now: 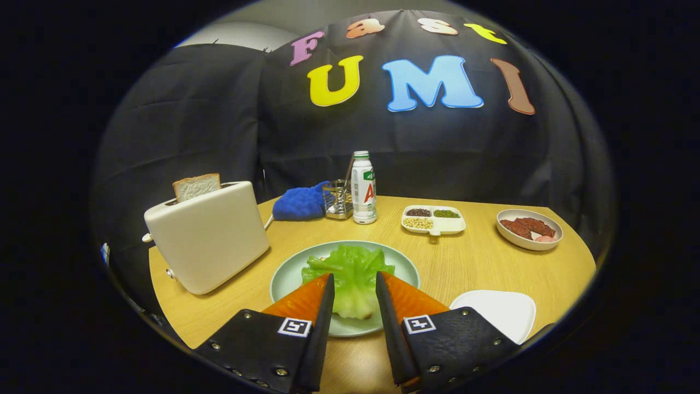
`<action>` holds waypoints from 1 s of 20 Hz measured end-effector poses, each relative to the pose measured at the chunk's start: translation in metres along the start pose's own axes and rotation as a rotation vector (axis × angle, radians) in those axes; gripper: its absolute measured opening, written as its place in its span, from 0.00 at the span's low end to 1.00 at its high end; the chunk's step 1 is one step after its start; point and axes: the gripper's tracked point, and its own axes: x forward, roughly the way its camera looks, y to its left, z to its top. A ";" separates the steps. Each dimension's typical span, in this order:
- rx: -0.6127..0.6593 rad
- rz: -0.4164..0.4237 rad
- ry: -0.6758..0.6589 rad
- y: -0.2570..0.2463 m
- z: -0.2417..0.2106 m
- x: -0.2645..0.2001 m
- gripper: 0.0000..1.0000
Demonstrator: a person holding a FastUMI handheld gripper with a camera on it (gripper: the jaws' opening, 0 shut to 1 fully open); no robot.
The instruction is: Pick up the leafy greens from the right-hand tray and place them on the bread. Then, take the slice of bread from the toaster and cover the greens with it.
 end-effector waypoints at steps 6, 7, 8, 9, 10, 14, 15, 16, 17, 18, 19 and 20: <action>-0.025 0.004 -0.100 0.014 0.029 -0.024 0.47; -0.032 0.005 -0.106 0.020 0.031 -0.026 0.47; -0.037 0.011 -0.111 0.026 0.034 -0.027 0.47; -0.044 0.019 -0.117 0.034 0.036 -0.027 0.47; -0.049 0.014 -0.122 0.039 0.038 -0.027 0.47; -0.036 0.014 -0.135 0.060 0.043 -0.021 0.47; -0.021 0.018 -0.137 0.064 0.043 -0.021 0.47; -0.006 0.020 -0.139 0.069 0.044 -0.019 0.47; 0.004 0.020 -0.142 0.074 0.045 -0.017 0.47; 0.011 0.014 -0.145 0.079 0.047 -0.016 0.47; 0.016 -0.009 -0.139 0.082 0.047 -0.015 0.47; 0.020 -0.043 -0.133 0.082 0.047 -0.015 0.47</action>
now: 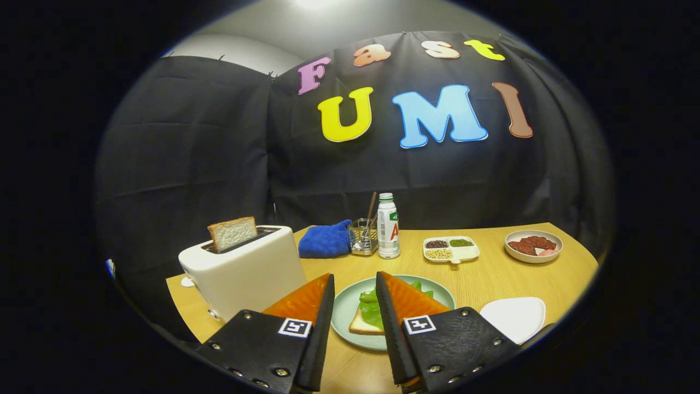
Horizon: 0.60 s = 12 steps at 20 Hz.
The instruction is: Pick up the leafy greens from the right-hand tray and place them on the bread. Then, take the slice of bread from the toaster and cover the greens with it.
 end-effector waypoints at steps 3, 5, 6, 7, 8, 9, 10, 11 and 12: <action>0.003 -0.050 -0.022 0.016 0.009 0.002 0.47; 0.020 -0.028 -0.021 0.038 0.016 0.000 0.47; 0.022 -0.002 -0.012 0.052 0.019 0.000 0.47; 0.019 0.022 -0.010 0.066 0.024 -0.001 0.47; 0.012 0.041 -0.016 0.077 0.029 -0.001 0.47; 0.004 0.059 -0.023 0.089 0.034 -0.001 0.47; 0.006 0.074 -0.028 0.101 0.036 0.001 0.47; 0.008 0.093 -0.030 0.114 0.038 0.002 0.47; 0.009 0.114 -0.030 0.128 0.039 0.005 0.47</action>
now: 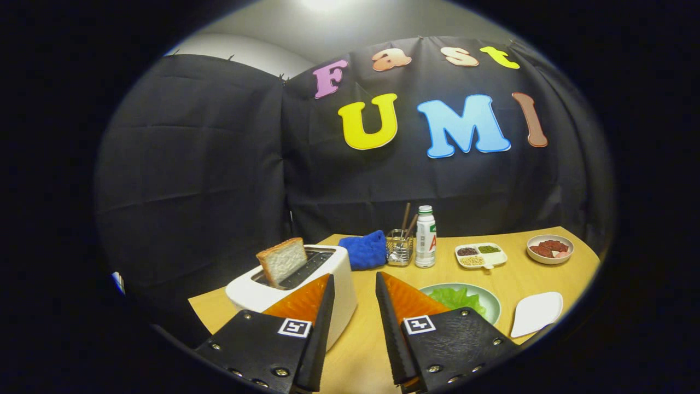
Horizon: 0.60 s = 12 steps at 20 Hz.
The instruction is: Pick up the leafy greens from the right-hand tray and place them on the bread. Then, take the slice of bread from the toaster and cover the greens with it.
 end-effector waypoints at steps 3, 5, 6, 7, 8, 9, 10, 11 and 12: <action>-0.034 0.043 0.015 0.036 -0.003 0.017 0.47; -0.047 0.069 0.036 0.058 -0.015 0.022 0.47; -0.047 0.080 0.035 0.067 -0.016 0.026 0.47; -0.055 0.077 0.029 0.073 -0.014 0.028 0.47; -0.067 0.075 0.023 0.078 -0.013 0.030 0.47; -0.076 0.080 0.019 0.085 -0.013 0.034 0.47; -0.084 0.080 0.018 0.092 -0.014 0.040 0.47; -0.091 0.074 0.020 0.095 -0.015 0.045 0.47; -0.103 0.075 0.026 0.100 -0.019 0.052 0.47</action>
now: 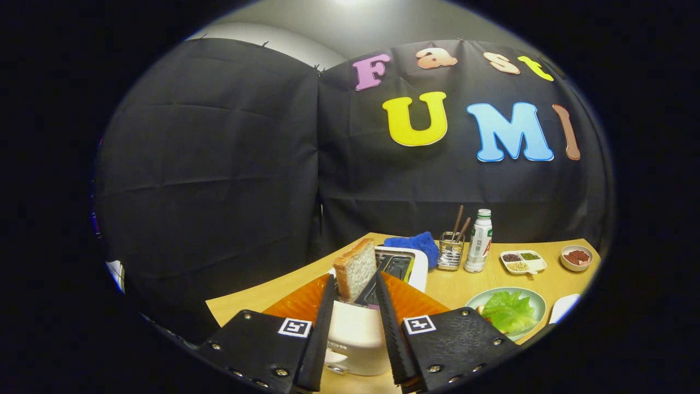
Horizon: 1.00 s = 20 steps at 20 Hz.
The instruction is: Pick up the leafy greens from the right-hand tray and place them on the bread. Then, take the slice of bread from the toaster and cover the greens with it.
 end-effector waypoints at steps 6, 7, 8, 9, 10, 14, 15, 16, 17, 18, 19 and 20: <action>-0.024 -0.074 0.026 0.001 -0.007 0.036 0.47; -0.015 -0.081 0.023 0.001 -0.007 0.039 0.47; 0.003 -0.077 0.023 0.003 -0.008 0.042 0.47; 0.019 -0.070 0.020 0.005 -0.007 0.047 0.47; 0.022 -0.087 0.038 0.000 -0.010 0.049 0.36; 0.039 -0.142 0.053 -0.016 -0.008 0.050 0.26; 0.043 -0.128 0.063 -0.014 -0.012 0.048 0.05; 0.052 -0.126 0.061 -0.015 -0.011 0.047 0.05; 0.062 -0.120 0.069 -0.015 -0.010 0.048 0.05; 0.063 -0.111 0.076 -0.014 -0.010 0.049 0.05; 0.068 -0.105 0.074 -0.015 -0.007 0.048 0.05; 0.068 -0.095 0.076 -0.014 -0.006 0.047 0.05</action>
